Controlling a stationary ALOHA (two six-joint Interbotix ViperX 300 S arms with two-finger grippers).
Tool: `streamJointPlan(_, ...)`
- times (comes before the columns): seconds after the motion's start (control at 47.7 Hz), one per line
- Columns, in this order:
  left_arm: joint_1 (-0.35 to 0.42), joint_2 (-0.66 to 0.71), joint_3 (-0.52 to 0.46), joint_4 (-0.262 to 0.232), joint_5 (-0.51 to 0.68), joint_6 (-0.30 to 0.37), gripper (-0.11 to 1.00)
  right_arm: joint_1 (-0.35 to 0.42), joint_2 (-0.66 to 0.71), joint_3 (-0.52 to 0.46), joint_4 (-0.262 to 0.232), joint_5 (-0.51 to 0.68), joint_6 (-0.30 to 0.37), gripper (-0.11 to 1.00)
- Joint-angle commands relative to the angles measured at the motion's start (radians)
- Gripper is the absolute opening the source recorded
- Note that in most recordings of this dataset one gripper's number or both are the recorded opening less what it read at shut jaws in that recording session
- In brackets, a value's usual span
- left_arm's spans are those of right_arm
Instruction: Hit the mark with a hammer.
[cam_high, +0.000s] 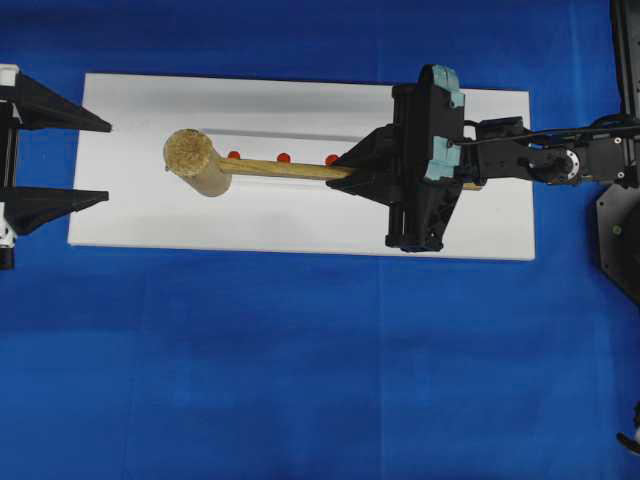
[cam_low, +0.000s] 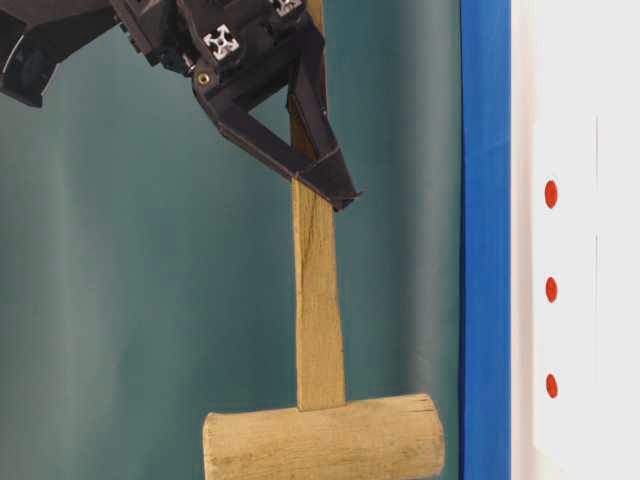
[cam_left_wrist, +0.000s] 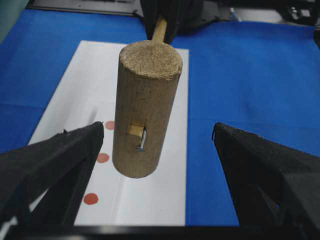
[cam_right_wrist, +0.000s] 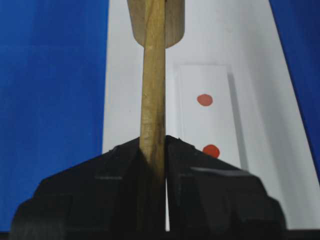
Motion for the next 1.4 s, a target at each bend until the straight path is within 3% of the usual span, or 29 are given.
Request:
streamJointPlan(0.0,0.002,0.018,-0.009,0.0,-0.008,0.0,0.89,0.002,-0.012,-0.034,-0.003,-0.003,0.0,0.03)
streamJointPlan(0.168,0.006,0.08,-0.011,0.0,-0.072,0.0,0.89,0.002,-0.012,-0.035,-0.003,-0.008,-0.002,0.03)
streamJointPlan(0.482,0.009,0.327,-0.072,0.0,-0.264,0.014,0.89,0.0,-0.014,-0.038,-0.008,-0.003,-0.002,0.03)
streamJointPlan(0.86,0.018,0.541,-0.202,0.0,-0.279,0.017,0.89,0.002,-0.023,-0.038,-0.009,-0.003,-0.002,0.03)
streamJointPlan(1.153,0.023,0.588,-0.241,0.0,-0.278,0.018,0.89,0.002,-0.029,-0.034,-0.009,-0.003,-0.002,0.03)
streamJointPlan(1.279,0.028,0.586,-0.239,0.0,-0.275,0.018,0.82,0.003,-0.031,-0.035,-0.009,-0.003,-0.002,0.03)
streamJointPlan(1.384,0.026,0.588,-0.239,0.002,-0.272,0.04,0.58,0.003,-0.031,-0.037,-0.009,-0.003,-0.002,0.03)
